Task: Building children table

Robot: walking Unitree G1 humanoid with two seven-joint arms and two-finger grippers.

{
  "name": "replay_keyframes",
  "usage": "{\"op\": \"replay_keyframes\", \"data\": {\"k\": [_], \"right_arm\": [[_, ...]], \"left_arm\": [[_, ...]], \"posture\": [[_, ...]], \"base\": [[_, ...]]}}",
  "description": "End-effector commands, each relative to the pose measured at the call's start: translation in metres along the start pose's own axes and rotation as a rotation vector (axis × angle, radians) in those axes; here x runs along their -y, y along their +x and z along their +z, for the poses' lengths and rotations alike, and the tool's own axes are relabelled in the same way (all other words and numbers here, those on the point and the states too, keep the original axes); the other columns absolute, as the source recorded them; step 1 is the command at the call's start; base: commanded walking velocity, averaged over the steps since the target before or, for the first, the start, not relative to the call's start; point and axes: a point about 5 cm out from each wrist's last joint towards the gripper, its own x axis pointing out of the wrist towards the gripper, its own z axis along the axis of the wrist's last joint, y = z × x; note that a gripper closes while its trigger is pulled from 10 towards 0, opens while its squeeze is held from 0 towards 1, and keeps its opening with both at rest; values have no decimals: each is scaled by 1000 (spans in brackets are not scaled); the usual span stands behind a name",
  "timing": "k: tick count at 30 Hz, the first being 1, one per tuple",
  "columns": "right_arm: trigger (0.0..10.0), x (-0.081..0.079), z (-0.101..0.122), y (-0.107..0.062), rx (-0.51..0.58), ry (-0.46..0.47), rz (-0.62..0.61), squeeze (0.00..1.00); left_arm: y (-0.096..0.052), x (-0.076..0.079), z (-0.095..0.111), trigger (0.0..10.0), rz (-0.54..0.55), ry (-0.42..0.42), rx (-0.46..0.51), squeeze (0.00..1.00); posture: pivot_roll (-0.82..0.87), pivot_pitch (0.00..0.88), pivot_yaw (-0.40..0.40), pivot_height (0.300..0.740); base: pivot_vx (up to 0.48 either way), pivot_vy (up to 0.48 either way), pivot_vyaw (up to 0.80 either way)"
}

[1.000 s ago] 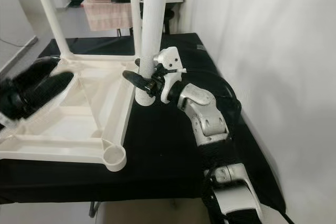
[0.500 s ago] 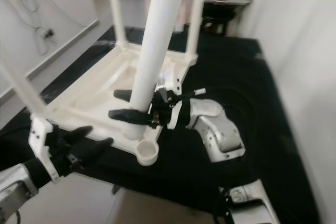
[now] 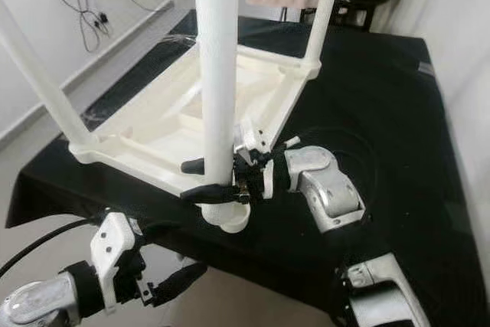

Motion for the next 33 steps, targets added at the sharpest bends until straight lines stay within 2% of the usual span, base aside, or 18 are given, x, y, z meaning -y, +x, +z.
{"op": "replay_keyframes", "data": {"k": [1,5,10,15,26,28,33], "right_arm": [[10000,-2,1,2,2,-16,24,0],[10000,-4,3,-5,9,-13,27,0],[10000,-8,5,-6,16,-18,36,0],[10000,-12,8,4,29,-53,58,0],[10000,-2,10,6,28,-78,53,0],[10000,5,12,1,17,-87,50,0],[10000,8,15,0,7,-123,67,0]], "left_arm": [[-1,4,0,10000,-19,17,-7,0],[-5,10,1,10000,-31,2,5,0],[-8,14,2,10000,-40,-23,22,0],[-15,19,4,10000,-43,-47,42,0],[-20,26,6,10000,-44,-57,54,0],[-24,27,7,10000,-2,-38,56,0],[-28,24,8,10000,51,-2,56,0]], "posture": [[8,216,0,740],[20,249,10,740],[23,277,23,740],[35,302,32,740],[47,325,26,740],[56,334,25,740],[65,339,26,740]], "base": [[0,0,0],[0,0,0],[0,0,0],[0,0,0],[0,0,0],[0,0,0],[0,0,0]]}}
